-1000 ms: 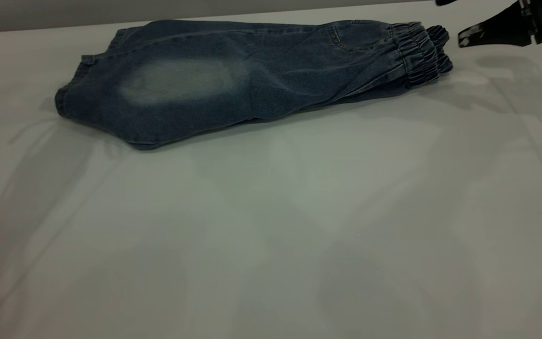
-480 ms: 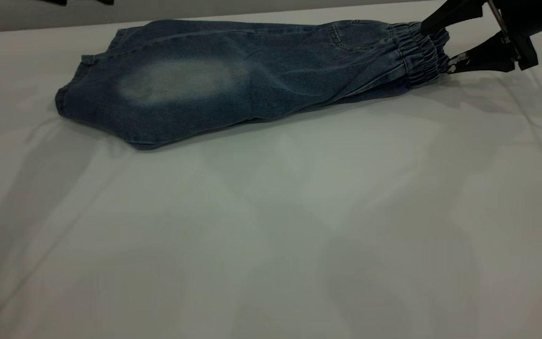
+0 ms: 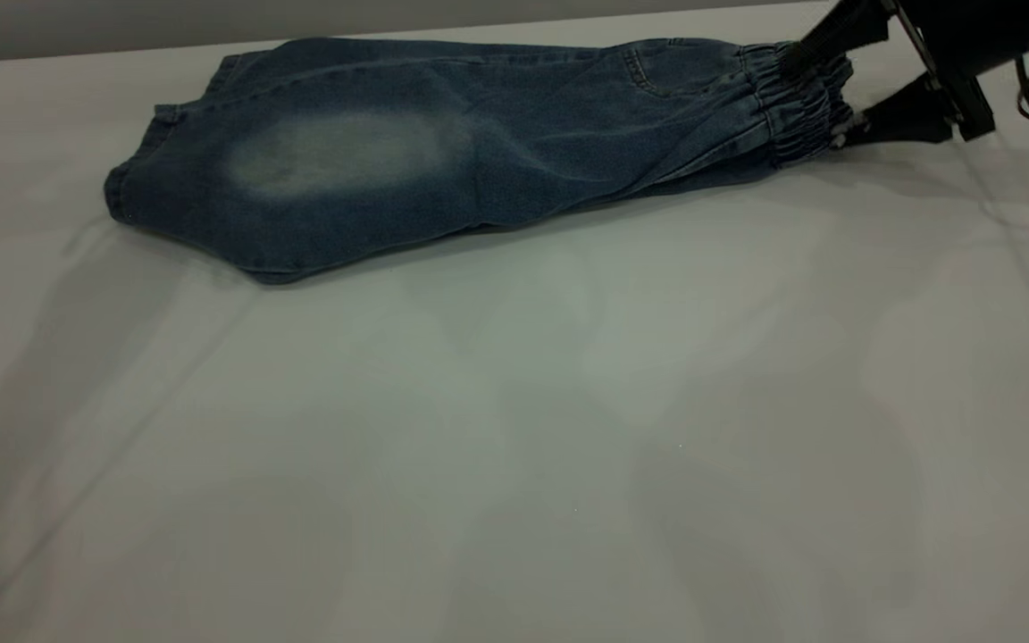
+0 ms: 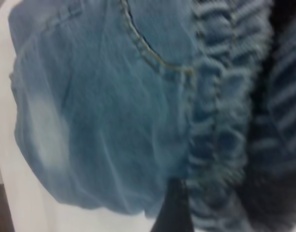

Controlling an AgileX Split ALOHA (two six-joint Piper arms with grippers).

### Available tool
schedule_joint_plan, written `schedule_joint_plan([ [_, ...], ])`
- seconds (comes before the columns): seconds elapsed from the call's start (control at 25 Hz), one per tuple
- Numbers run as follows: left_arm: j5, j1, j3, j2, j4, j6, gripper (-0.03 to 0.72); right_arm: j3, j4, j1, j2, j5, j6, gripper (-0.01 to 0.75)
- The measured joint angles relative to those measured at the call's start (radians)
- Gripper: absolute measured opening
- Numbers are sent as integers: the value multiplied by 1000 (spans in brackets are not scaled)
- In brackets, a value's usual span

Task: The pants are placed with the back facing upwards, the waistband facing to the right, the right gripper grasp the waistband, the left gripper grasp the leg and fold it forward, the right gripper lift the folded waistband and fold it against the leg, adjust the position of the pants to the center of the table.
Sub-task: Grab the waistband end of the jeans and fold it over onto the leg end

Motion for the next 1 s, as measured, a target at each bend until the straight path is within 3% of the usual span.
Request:
schedule_joint_plan([
  [0.48,0,0,1,0,0,26,549,-135,-168,29,74,9,202,515],
  [0.6,6,0,1,0,0,26,549,-135,-175,29,76,0,199,426],
  [0.84,43,-9,-14,0,0,26,539,-135,-171,29,78,-4,145,86],
  [1.0,114,-45,-67,7,0,53,523,-135,-168,29,78,-1,141,58],
])
